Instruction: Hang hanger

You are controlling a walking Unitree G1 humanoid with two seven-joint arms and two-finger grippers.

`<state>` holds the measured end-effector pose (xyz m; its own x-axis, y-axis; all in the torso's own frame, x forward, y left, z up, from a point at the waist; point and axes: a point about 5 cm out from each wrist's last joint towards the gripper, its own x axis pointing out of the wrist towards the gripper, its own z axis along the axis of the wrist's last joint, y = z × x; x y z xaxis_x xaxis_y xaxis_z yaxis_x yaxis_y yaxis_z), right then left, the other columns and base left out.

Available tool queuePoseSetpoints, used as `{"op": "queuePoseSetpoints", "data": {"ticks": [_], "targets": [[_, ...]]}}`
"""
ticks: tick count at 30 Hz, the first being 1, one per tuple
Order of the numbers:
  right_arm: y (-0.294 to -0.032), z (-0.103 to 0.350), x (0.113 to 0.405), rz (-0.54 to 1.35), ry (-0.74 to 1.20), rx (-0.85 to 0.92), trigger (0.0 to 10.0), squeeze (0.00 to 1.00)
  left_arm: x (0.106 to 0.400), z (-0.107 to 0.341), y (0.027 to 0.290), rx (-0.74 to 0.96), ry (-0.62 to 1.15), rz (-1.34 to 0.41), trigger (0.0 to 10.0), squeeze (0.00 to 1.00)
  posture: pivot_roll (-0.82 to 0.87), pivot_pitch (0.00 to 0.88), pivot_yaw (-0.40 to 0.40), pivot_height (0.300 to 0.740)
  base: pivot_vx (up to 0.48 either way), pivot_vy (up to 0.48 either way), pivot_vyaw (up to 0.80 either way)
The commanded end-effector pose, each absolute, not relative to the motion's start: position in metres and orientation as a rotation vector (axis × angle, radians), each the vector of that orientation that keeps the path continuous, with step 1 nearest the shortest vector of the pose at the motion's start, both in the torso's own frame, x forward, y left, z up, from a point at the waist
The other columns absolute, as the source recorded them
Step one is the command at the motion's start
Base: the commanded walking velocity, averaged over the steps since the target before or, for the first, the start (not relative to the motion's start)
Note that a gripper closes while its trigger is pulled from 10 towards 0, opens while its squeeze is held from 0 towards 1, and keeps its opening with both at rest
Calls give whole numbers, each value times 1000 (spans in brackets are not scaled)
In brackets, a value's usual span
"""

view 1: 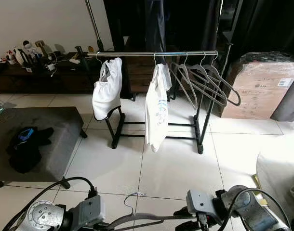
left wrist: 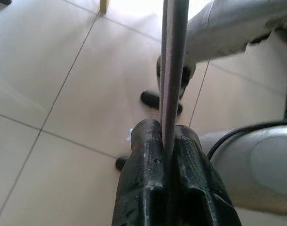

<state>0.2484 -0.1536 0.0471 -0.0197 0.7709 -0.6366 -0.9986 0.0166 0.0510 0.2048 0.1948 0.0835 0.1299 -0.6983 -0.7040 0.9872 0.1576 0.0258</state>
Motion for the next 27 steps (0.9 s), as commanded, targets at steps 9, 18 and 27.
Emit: {"op": "queuePoseSetpoints", "data": {"ticks": [9,18,27], "targets": [[-150,46,256,1458,575,-538,10000,1000,207,74,204,679,667,-1248,0,0,-23,103,37,740,0,0,0],[-160,33,285,1092,568,-622,10000,0,218,58,222,773,694,-886,0,0,-20,104,40,740,0,0,0],[-173,-11,279,594,716,-437,10000,0,239,55,227,361,496,-203,10000,0,-3,97,38,740,0,0,0]]}}
